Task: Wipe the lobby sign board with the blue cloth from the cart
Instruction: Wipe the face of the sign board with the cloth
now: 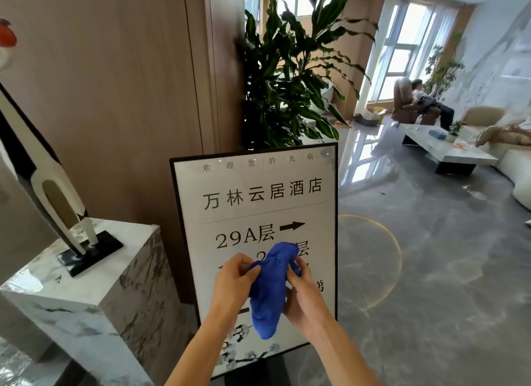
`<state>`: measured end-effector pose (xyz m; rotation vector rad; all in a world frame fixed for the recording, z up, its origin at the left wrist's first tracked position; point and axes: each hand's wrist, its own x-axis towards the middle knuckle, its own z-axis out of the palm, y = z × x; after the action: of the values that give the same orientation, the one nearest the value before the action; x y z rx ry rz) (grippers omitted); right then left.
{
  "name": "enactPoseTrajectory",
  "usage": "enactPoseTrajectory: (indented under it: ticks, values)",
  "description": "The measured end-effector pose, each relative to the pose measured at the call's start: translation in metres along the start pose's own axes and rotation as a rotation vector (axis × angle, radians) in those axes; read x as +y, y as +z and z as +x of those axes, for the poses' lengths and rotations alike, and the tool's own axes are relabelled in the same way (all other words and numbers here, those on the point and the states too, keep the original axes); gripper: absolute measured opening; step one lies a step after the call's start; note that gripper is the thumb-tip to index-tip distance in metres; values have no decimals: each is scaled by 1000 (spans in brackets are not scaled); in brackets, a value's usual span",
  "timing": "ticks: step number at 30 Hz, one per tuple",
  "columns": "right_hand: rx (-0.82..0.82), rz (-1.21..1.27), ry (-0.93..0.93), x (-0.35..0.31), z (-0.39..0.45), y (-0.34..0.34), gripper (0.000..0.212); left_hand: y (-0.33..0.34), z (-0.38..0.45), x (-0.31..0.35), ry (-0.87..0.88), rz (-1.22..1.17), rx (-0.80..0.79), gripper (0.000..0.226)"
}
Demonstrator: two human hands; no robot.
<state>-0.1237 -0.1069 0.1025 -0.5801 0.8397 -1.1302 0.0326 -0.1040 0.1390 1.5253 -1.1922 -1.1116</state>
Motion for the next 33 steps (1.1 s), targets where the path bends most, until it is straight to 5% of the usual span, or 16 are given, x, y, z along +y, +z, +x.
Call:
enactPoseTrajectory:
  ticks: [9,16,21,33]
  values:
    - [84,-157,-99,-23,2,-3,40,-5,12,19,63,42,43,14]
    - [12,-151,-163,-41,9,-7,57,-16,18,15,-156,-357,-235,24]
    - [-78,-128,-228,-57,9,-1,64,-23,20,13,-284,-748,-534,7]
    - [-197,-210,-197,-87,3,-7,76,-32,25,24,-27,-774,-541,46]
